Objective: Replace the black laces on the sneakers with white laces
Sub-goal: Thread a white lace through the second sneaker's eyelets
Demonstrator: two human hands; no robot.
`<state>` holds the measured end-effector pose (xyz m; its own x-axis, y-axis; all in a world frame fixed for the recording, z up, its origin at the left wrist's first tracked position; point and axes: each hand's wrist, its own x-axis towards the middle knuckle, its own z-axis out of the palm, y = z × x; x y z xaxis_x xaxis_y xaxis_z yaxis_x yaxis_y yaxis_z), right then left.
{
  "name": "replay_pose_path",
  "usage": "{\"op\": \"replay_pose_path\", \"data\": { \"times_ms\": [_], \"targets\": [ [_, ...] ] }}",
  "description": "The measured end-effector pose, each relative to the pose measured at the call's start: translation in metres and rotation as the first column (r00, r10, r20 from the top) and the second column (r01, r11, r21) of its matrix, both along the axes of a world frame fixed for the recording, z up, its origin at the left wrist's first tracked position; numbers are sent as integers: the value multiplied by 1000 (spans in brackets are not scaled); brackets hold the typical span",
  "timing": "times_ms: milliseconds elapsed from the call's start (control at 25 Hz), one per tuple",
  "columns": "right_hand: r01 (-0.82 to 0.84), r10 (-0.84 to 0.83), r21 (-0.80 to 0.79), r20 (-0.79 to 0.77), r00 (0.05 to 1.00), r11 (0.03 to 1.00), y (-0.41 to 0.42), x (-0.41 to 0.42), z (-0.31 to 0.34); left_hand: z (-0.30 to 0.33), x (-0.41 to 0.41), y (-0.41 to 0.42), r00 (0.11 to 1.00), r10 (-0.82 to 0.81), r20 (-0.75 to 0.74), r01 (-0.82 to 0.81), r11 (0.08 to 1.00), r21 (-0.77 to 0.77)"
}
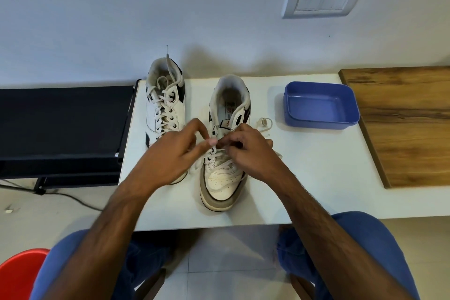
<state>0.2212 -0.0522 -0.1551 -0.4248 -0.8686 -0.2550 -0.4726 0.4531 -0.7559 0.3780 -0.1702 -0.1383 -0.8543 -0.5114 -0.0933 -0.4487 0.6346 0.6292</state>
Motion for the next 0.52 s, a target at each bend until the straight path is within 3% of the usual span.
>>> {"op": "replay_pose_path", "data": {
  "times_ms": [120, 280, 360, 400, 440, 480, 520],
  "targets": [
    [12, -11, -25, 16, 1000, 1000, 3, -4, 2, -12, -4, 2, 979, -56, 197, 101, 968, -228],
    [17, -18, -75, -21, 1000, 997, 8, -6, 5, -22, -7, 0, 975, -78, 206, 135, 949, -284],
    [22, -24, -94, -27, 999, 995, 10, -9, 5, -17, -8, 0, 992, -113, 53, 115, 992, -49],
    [23, -25, -89, -24, 999, 996, 10, -10, 5, -10, -7, 0, 991, -50, -124, 77, 971, 225],
    [23, -25, -78, -21, 999, 997, 10, -11, 5, 2, -4, -2, 939, 105, -327, 91, 842, 532],
    [24, -26, -69, -20, 999, 997, 10, -12, 5, 13, 1, -7, 821, 294, -490, 203, 651, 731],
    [22, -23, -69, -16, 1000, 997, 10, -13, 4, 22, 8, -13, 686, 428, -588, 371, 489, 789]
  ]
}}
